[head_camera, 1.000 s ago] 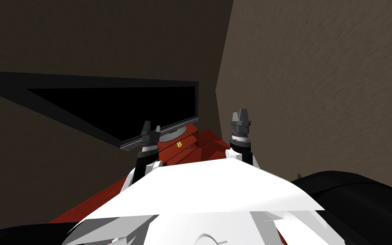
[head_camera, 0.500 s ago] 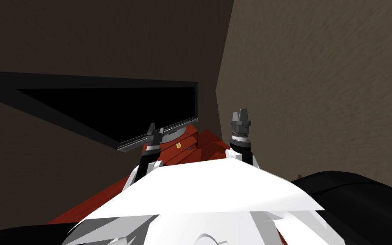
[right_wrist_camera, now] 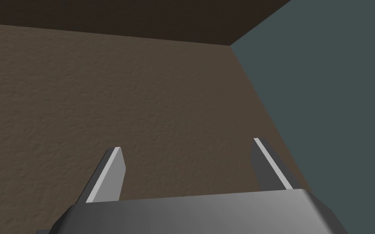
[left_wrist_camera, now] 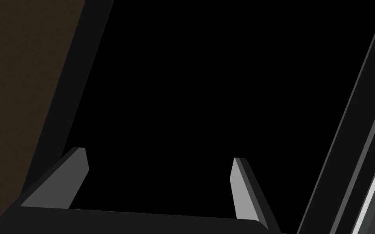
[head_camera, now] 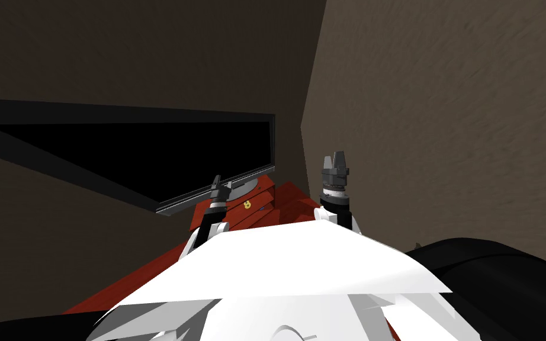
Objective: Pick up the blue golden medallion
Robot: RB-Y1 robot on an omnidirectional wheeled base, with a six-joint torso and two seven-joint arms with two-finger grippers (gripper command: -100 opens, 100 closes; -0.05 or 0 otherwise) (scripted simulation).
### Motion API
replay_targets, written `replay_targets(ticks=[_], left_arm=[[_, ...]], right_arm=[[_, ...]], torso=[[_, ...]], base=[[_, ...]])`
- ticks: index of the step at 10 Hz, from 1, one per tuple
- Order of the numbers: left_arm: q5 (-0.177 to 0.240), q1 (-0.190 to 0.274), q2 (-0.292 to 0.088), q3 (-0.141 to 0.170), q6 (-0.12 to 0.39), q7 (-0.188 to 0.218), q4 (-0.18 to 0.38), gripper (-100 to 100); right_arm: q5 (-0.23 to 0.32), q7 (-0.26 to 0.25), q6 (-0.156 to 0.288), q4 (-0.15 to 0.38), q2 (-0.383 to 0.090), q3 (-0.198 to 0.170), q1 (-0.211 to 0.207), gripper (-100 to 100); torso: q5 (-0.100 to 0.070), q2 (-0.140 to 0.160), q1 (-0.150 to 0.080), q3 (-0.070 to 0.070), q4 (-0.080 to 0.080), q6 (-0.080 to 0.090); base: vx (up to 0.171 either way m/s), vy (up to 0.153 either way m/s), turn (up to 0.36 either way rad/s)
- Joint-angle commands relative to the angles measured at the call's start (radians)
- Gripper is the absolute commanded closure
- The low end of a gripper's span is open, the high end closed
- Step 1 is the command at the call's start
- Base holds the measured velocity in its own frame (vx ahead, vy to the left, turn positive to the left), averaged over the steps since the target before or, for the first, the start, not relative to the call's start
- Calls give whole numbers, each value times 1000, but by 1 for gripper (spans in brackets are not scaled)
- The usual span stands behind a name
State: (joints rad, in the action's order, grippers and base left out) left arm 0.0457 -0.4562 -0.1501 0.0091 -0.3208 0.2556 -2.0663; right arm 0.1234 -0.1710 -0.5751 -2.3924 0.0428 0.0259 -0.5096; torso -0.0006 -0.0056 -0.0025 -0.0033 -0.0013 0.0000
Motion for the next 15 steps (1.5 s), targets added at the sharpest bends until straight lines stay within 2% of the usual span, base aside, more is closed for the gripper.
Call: replay_targets(ticks=[1, 3, 15], left_arm=[[11, -1, -4, -1, -13, 11, 41, -100], [27, 9, -6, -2, -8, 25, 73, -100], [192, 115, -41, -14, 43, 165, 414, -100]], right_arm=[[0, 0, 0, 0, 0, 0, 0, 0], [0, 0, 0, 0, 0, 0, 0, 0], [0, 0, 0, 0, 0, 0, 0, 0]], torso=[[0, 0, 0, 0, 0, 0], [0, 2, 1, 1, 0, 0], [0, 2, 0, 1, 0, 0]], base=[[52, -28, 2], [38, -17, 6], [59, -39, 13]])
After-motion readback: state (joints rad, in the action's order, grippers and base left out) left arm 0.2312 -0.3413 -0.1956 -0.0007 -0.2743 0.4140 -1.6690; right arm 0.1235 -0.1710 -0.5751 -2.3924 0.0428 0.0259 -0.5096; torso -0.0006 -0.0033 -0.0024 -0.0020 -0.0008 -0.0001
